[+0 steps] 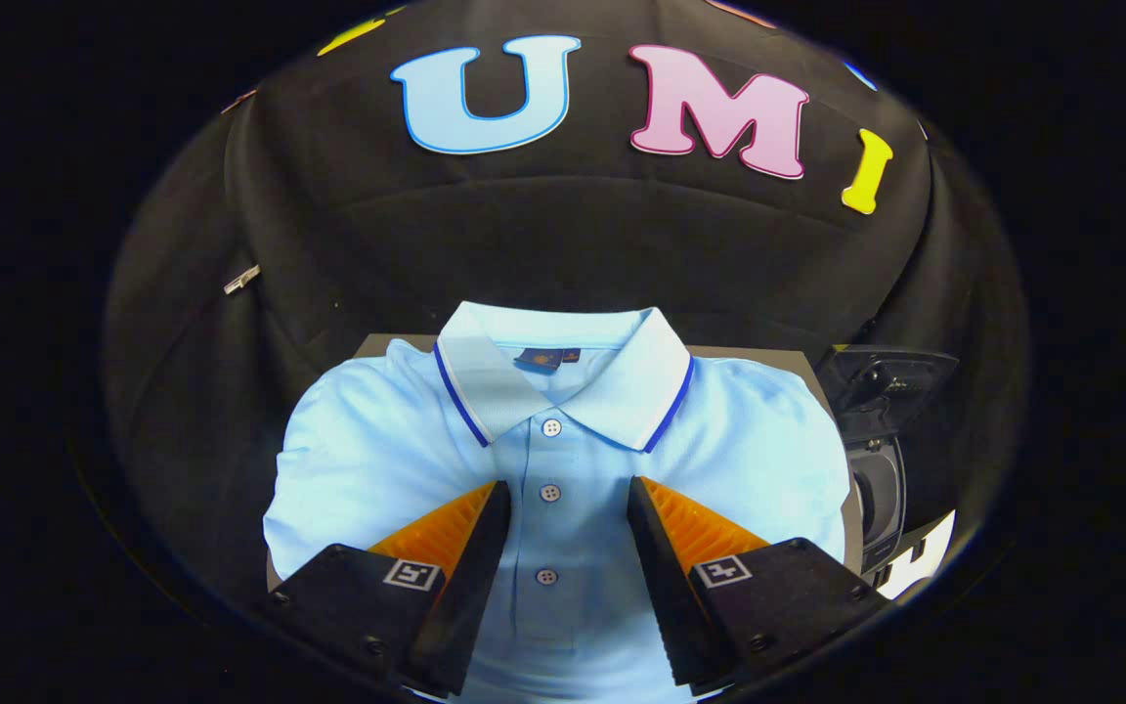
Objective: Put the clothes into the washing machine and then close the washing machine lid.
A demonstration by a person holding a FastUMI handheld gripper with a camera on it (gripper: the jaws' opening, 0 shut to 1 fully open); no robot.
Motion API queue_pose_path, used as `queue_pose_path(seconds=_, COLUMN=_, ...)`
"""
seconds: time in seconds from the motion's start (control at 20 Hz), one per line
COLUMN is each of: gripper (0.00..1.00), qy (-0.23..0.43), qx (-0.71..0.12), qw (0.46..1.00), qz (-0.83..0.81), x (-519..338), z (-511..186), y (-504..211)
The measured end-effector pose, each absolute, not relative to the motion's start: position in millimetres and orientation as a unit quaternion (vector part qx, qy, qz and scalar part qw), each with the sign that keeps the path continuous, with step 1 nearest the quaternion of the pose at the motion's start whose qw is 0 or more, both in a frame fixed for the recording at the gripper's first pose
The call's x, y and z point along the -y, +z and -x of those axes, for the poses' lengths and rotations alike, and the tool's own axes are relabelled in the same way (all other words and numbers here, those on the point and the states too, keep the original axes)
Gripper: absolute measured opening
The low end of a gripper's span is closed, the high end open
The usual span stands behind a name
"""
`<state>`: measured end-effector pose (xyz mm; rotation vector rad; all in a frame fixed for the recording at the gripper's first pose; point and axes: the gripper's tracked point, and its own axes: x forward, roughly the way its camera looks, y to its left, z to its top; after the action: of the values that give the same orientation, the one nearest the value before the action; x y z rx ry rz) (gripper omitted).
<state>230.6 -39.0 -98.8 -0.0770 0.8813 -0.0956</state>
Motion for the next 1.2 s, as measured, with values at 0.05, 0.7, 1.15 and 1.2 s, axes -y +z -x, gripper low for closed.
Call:
queue_pose_path(seconds=0.05, gripper=0.56, qy=-0.042, qx=-0.425, qw=0.903, qz=0.042, x=38.5, z=-229.5, y=-97.5)
queue_pose_path(seconds=0.7, gripper=0.1, qy=-0.018, qx=-0.355, qw=0.933, qz=0.057, x=39.9, z=-220.2, y=-82.4)
queue_pose_path(seconds=1.15, gripper=0.05, qy=-0.008, qx=-0.304, qw=0.95, qz=0.066, x=37.2, z=-216.0, y=-56.7)
queue_pose_path(seconds=1.2, gripper=0.05, qy=-0.009, qx=-0.303, qw=0.951, qz=0.067, x=38.1, z=-215.6, y=-57.1)
